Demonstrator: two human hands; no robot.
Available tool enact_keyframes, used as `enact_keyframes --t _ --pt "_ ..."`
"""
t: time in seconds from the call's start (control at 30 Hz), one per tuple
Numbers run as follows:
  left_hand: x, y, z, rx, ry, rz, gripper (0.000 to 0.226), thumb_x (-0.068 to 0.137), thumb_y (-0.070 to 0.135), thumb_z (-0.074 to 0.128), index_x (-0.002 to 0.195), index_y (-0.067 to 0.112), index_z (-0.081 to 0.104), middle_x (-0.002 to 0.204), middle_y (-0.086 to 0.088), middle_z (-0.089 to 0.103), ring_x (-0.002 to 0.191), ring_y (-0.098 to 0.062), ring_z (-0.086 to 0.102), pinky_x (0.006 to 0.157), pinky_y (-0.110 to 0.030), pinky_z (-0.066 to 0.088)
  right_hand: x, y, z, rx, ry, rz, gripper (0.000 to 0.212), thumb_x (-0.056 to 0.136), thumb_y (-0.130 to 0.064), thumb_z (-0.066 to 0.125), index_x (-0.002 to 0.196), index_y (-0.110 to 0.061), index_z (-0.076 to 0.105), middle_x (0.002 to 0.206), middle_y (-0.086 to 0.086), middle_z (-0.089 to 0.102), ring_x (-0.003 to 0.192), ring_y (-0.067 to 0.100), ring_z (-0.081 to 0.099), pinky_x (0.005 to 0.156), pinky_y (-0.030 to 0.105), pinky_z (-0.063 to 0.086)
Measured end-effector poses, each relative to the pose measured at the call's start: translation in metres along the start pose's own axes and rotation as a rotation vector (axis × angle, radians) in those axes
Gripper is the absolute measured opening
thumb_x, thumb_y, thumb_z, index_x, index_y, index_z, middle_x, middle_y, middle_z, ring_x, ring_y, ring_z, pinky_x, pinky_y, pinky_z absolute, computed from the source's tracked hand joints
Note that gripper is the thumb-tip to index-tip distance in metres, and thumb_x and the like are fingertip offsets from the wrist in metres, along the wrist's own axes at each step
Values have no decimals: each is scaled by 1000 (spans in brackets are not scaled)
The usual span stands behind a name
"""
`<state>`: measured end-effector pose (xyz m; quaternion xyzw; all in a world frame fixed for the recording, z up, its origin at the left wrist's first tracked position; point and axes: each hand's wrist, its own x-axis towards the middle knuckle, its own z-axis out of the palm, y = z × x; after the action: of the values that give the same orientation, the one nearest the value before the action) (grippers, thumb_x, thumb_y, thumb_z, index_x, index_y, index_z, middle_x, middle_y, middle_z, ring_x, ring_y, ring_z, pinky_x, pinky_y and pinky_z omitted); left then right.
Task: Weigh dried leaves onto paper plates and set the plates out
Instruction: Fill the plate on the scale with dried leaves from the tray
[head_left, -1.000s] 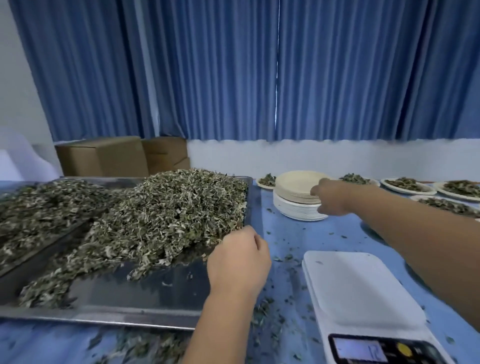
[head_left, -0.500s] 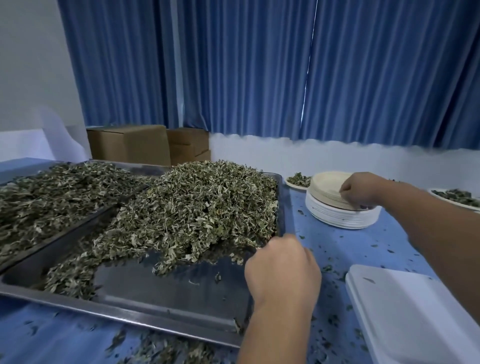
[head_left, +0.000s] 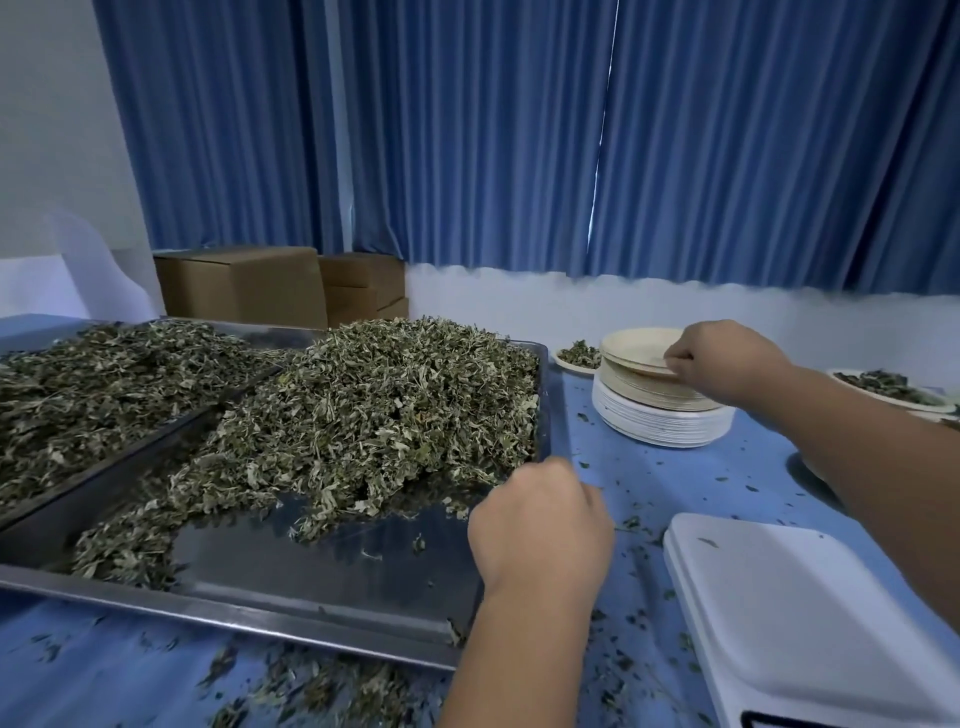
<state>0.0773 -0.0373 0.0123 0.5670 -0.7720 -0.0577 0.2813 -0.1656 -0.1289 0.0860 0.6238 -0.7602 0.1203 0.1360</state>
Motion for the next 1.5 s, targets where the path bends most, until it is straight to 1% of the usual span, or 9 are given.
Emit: enact_keyframes --t 0.13,0.3,0.47,0.67,1.0,1.07,1.23,1.37,1.5 --pt "-1 -2 1 -9 0 -9 27 97 32 38 73 20 44 65 4 46 60 -22 50 52 -27 38 -19 6 -2 -19 86 -102 27 96 -16 49 82 1 64 90 9 59 87 30 55 75 40 47" --pt "-3 -2 1 -2 -15 -21 27 96 33 39 75 20 48 69 3 51 57 -20 49 49 -26 37 -25 15 -9 -19 44 -48 30 95 -13 49 67 -2 47 86 21 59 79 33 53 63 33 32" --pt "-4 2 2 6 -8 -11 26 97 33 38 79 19 51 72 2 54 59 -21 50 49 -27 36 -26 13 -12 33 84 19 39 95 -13 47 57 -13 35 71 8 46 66 24 41 60 33 32" --pt "-3 2 2 24 9 -14 28 97 33 39 75 19 49 67 3 51 56 -20 48 47 -26 34 -32 -14 -9 53 220 -119 29 100 -22 46 89 -9 69 99 2 59 89 26 56 77 37 48" --pt "0 -2 3 12 23 -20 28 97 31 39 73 19 47 66 3 50 54 -18 46 46 -25 32 -94 -22 -10 256 312 -273 20 96 -15 55 97 -6 73 97 3 64 86 24 59 77 40 48" --pt "0 -2 3 13 26 -26 29 97 31 39 70 19 44 65 3 48 52 -16 43 45 -25 30 -121 -15 -16 304 327 -329 16 94 -13 60 98 -7 74 93 1 65 73 10 58 73 38 49" --pt "-2 -3 2 10 23 -47 33 96 31 40 65 19 42 69 2 52 57 -19 48 47 -27 29 -189 5 -25 379 226 -376 15 88 -4 65 98 -6 75 86 -7 62 71 -16 54 69 2 37" --pt "-7 -2 1 -2 28 -16 34 96 30 42 64 18 43 65 2 49 53 -17 44 47 -26 27 -221 24 -28 362 150 -352 17 84 -3 69 98 -9 77 91 -4 67 76 5 63 74 21 47" --pt "-11 -2 -1 -31 9 -23 32 95 31 43 69 15 53 63 0 52 51 -19 43 47 -25 28 -243 41 -35 382 30 -329 19 88 -14 66 103 -19 76 94 -16 64 83 1 61 75 13 43"
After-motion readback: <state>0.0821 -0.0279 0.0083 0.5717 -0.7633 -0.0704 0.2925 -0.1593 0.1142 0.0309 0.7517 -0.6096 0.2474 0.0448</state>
